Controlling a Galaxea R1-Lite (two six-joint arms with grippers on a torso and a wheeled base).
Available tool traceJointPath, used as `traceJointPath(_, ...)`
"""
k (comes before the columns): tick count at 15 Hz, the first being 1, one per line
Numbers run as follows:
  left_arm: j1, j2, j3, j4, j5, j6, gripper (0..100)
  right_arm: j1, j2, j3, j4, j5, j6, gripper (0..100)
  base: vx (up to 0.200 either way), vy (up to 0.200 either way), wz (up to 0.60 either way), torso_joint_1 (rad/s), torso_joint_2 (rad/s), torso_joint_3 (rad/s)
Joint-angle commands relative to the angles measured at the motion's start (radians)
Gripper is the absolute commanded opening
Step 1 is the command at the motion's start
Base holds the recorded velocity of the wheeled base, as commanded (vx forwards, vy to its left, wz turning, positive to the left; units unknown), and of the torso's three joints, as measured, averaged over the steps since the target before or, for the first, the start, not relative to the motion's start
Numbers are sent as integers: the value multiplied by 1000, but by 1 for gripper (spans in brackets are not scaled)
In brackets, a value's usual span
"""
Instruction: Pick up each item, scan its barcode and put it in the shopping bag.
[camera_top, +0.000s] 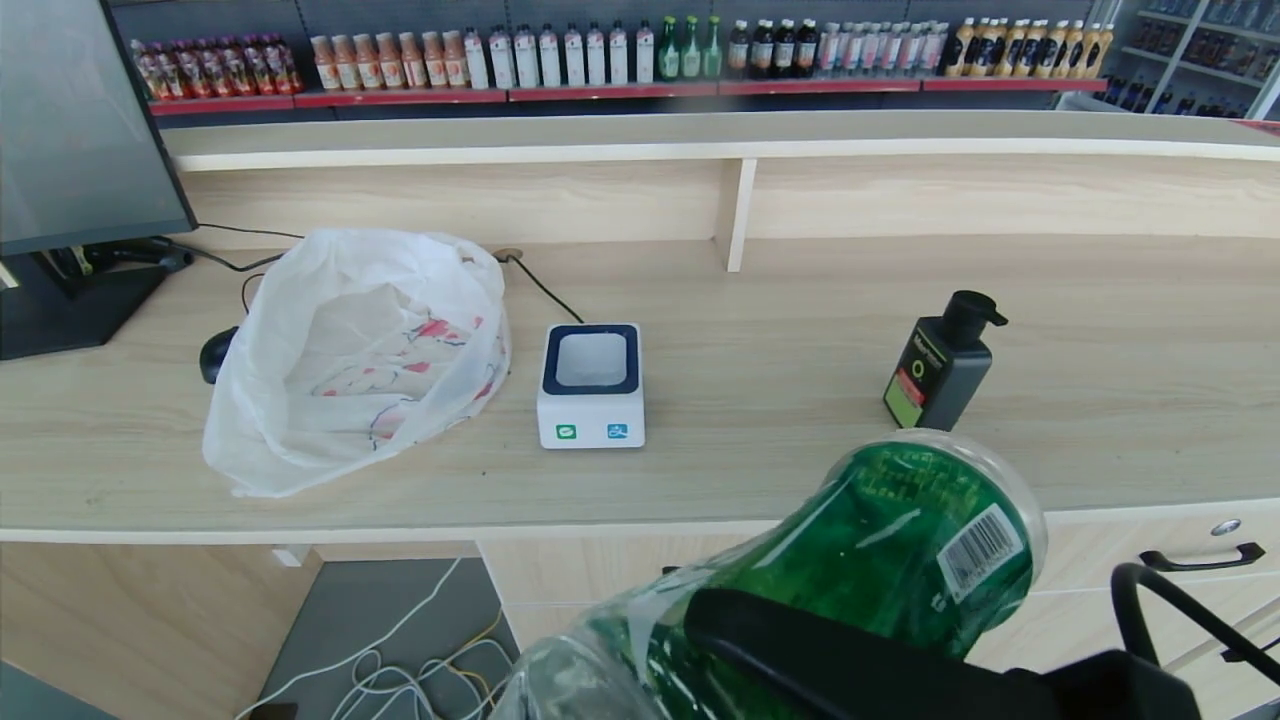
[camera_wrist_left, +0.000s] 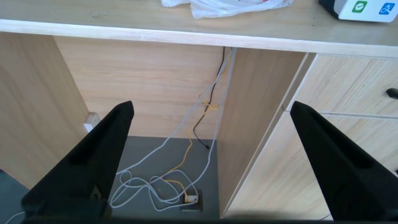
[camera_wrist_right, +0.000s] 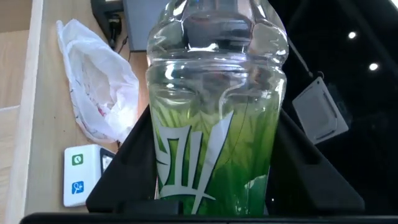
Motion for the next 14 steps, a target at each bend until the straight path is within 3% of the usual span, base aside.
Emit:
traceJointPath(1, 0, 0, 0, 0, 0, 0, 100, -8, 4, -4, -1, 14, -2, 0, 0, 0, 0, 0, 0, 0)
traceJointPath(14, 0, 0, 0, 0, 0, 0, 100, -20, 6, -14, -1, 81, -13, 0, 0, 0, 0, 0, 0, 0)
